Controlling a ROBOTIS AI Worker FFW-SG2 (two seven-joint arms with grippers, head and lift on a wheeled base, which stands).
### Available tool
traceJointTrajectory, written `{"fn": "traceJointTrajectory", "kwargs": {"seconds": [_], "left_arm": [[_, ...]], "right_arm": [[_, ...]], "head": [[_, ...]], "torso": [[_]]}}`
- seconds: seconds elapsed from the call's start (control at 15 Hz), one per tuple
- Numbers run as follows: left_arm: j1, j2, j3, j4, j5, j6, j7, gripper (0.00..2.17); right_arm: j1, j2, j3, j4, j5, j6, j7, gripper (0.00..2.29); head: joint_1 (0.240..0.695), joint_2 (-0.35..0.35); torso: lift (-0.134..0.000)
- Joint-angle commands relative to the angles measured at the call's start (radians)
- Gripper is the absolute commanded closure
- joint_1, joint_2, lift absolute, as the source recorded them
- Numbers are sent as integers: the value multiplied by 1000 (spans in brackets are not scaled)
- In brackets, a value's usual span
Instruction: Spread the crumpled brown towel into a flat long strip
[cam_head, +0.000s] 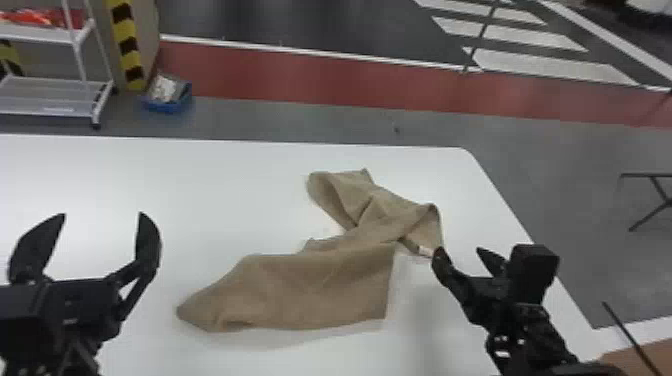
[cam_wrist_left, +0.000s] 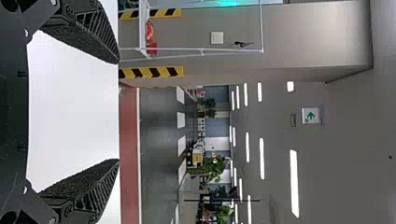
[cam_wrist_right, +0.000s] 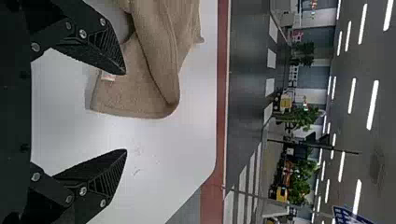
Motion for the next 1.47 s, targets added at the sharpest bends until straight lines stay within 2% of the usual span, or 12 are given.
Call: {"fn": "traceJointTrajectory", "kwargs": {"seconds": [0.0, 0.07, 0.2, 0.47, 0.53, 0.73, 0.93, 1.0, 1.33, 1.4], "left_arm": [[-1, 0, 0, 8, 0, 3, -6, 171], [-1, -1, 0, 8, 2, 6, -17, 208], [-1, -1, -3, 8, 2, 18, -35, 211], [-3, -5, -3, 1, 19, 178, -121, 269], [-5, -6, -5, 1, 19, 218, -153, 269], [-18, -9, -18, 22, 22, 252, -186, 272], [-18, -1, -17, 5, 104, 325, -216, 289], [-15, -1, -18, 1, 126, 328, -238, 353], [-9, 8, -23, -19, 160, 396, -313, 360], [-11, 8, -14, -24, 175, 454, -337, 360]], "right_arm": [[25, 0, 29, -10, -35, -112, 28, 346], [30, -1, 41, -9, -58, -176, 46, 346], [30, -1, 66, 8, -58, -286, 82, 343], [30, 0, 61, 42, -44, -320, 83, 343], [34, 0, 44, 47, -44, -323, 82, 343], [34, -1, -9, 88, -47, -336, 83, 343], [37, 0, -28, 120, -55, -360, 83, 340], [37, 2, -29, 131, -55, -360, 82, 340], [30, 2, -28, 157, -53, -366, 83, 340], [30, 3, -28, 160, -53, -366, 83, 340]], "head": [[695, -227], [695, -215], [695, -177], [695, -164], [695, -170], [695, -215], [695, -259], [695, -281], [695, -327], [695, -330]], "torso": [[-124], [-124], [-124], [-124], [-124], [-124], [-124], [-124], [-124], [-124]]}}
